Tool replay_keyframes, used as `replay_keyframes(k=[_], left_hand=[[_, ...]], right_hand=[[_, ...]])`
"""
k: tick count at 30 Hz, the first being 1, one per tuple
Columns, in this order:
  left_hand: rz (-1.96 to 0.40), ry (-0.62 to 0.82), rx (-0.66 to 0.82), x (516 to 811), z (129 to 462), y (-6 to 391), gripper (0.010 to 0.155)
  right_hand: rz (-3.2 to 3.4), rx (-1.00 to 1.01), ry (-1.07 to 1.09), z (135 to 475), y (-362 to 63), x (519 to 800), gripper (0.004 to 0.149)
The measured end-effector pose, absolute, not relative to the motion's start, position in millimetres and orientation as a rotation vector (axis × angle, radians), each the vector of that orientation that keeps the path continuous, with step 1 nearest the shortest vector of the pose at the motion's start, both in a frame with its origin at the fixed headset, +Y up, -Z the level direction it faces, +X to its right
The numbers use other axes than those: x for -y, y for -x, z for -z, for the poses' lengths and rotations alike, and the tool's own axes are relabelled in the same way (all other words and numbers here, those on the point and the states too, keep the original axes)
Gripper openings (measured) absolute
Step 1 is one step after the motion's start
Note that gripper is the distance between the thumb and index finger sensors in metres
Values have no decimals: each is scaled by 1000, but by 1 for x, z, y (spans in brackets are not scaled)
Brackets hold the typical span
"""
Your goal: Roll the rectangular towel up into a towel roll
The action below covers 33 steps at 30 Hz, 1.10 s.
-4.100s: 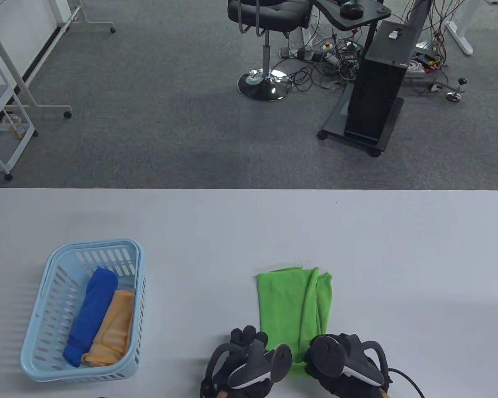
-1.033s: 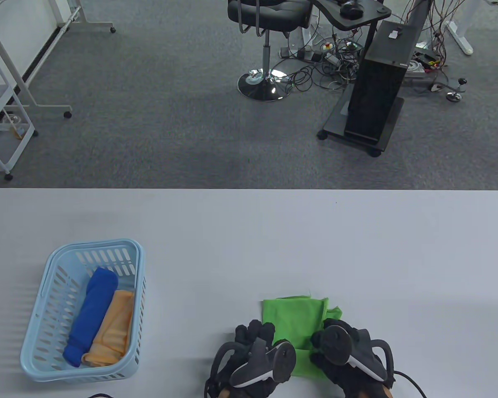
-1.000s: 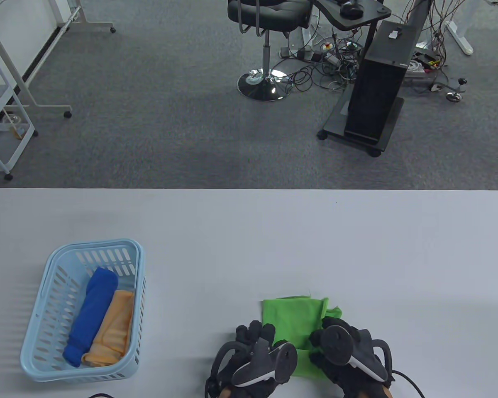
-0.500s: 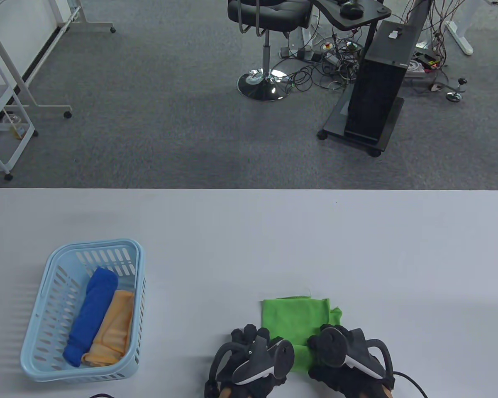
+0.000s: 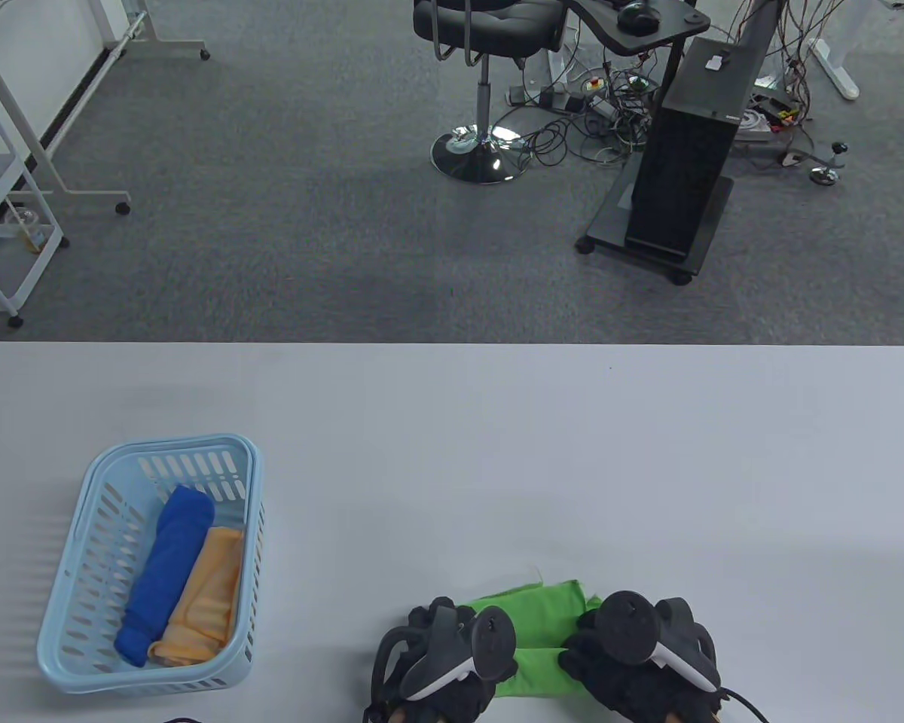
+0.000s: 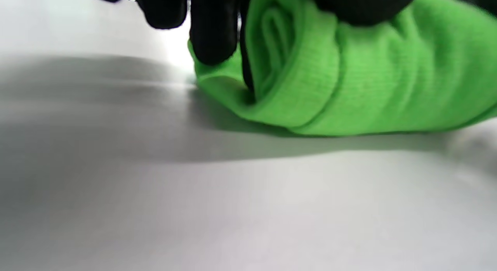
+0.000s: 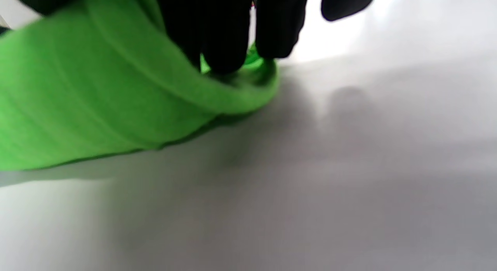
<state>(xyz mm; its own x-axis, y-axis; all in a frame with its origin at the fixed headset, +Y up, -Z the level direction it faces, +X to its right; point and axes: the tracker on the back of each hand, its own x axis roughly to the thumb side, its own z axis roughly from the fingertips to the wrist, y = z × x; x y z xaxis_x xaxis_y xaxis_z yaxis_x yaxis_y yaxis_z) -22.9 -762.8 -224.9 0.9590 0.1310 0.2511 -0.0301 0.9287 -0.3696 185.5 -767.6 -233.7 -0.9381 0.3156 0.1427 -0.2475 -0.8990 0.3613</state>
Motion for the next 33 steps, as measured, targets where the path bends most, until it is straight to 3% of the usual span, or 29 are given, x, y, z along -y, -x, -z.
replay_keyframes(k=[3, 5, 8, 14, 16, 17, 21, 23, 29, 33], left_hand=[[-9, 361, 275, 763, 226, 17, 65], [6, 355, 263, 764, 227, 16, 64], [10, 357, 240, 765, 230, 16, 63], [-40, 187, 196, 746, 227, 23, 66], [-54, 37, 293, 742, 221, 16, 60], [-34, 30, 340, 741, 219, 11, 62], [86, 296, 377, 758, 220, -5, 78], [100, 233, 438, 761, 221, -5, 82], [95, 284, 363, 765, 223, 1, 75], [26, 306, 411, 763, 223, 3, 60]], right_hand=[[-2833, -349, -322, 232, -179, 757, 67], [-2779, -196, -349, 231, -176, 747, 55], [-2715, -230, -361, 230, -173, 744, 47], [-2916, -546, -308, 233, -175, 764, 76], [-2948, -587, -311, 235, -174, 770, 81], [-2966, -592, -305, 236, -174, 771, 81], [-2957, -541, -267, 238, -172, 774, 74], [-2951, -494, -276, 237, -173, 772, 69], [-2883, -503, -322, 235, -173, 769, 63], [-2835, -540, -355, 229, -169, 761, 62]])
